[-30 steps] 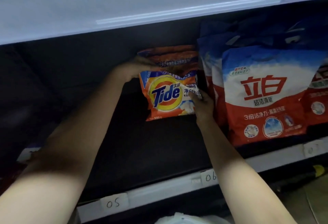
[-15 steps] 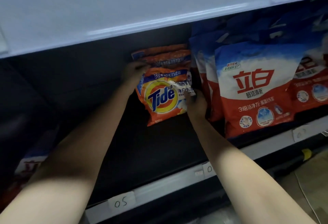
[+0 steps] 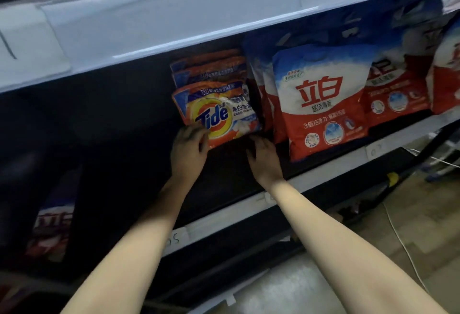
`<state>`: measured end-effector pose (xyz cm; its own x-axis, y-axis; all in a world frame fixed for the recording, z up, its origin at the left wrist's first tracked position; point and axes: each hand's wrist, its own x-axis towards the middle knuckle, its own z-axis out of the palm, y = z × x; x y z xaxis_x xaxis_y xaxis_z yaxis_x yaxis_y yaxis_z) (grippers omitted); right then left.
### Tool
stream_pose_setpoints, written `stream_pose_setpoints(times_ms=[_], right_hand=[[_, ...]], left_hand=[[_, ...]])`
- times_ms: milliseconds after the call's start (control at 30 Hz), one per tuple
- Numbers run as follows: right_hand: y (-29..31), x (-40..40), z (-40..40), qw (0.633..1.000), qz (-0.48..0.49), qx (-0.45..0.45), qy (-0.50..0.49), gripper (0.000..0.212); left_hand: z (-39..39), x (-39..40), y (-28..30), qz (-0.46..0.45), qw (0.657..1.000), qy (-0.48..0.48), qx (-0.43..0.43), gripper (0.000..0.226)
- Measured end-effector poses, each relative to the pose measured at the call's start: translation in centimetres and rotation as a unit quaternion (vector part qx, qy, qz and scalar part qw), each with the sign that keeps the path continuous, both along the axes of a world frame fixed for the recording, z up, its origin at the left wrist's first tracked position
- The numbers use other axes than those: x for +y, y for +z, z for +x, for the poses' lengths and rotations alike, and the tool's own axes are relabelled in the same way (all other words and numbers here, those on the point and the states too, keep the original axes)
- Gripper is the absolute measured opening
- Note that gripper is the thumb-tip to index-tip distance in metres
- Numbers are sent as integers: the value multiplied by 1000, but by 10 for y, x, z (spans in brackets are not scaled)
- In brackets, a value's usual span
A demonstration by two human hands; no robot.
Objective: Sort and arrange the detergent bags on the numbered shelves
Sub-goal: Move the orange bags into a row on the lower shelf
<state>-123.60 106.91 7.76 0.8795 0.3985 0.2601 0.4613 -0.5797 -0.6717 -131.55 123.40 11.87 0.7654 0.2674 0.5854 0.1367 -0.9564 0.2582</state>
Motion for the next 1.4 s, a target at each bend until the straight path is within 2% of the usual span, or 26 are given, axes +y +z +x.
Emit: stream_pose_setpoints(times_ms=[67, 133, 200, 267, 400, 600, 733, 900, 1000, 1100, 1167, 1267, 1400], right_hand=[[2, -13, -6, 998, -47, -2, 45, 42], [10, -32, -12, 992, -90, 1, 84, 42], [16, -56, -16, 988, -87, -42, 119, 39], [26, -85, -18, 984, -86, -70, 140, 38], [64, -159, -19, 978, -114, -91, 148, 39], [142, -243, -10, 980, -54, -143, 124, 41], [210, -269, 14, 971, 8, -217, 97, 38], [286, -266, 50, 961, 93, -247, 79, 32], [323, -247, 70, 969, 102, -214, 67, 31], [349, -217, 96, 987, 40, -146, 49, 36], [363, -196, 112, 995, 5, -89, 55, 47], [378, -175, 126, 993, 28, 52, 103, 62], [384, -164, 142, 975, 75, 136, 158, 67]], left_hand=[[-13, -24, -17, 37, 998, -31, 35, 14], [-20, -51, -23, 52, 993, -42, 96, 25], [-23, -79, -22, 39, 983, -20, 178, 34], [-23, -103, -16, 58, 977, -1, 203, 33], [-29, -169, 24, 97, 988, -28, 121, 25], [-21, -244, 117, 134, 987, -84, -35, 26], [0, -271, 188, 176, 974, -99, -102, 30], [35, -264, 266, 254, 949, -94, -159, 41], [57, -246, 300, 251, 953, -40, -163, 44], [84, -223, 322, 247, 959, 22, -134, 33], [100, -207, 328, 259, 957, 56, -119, 34], [115, -189, 327, 307, 939, 73, -135, 45], [122, -185, 324, 335, 921, 87, -182, 36]])
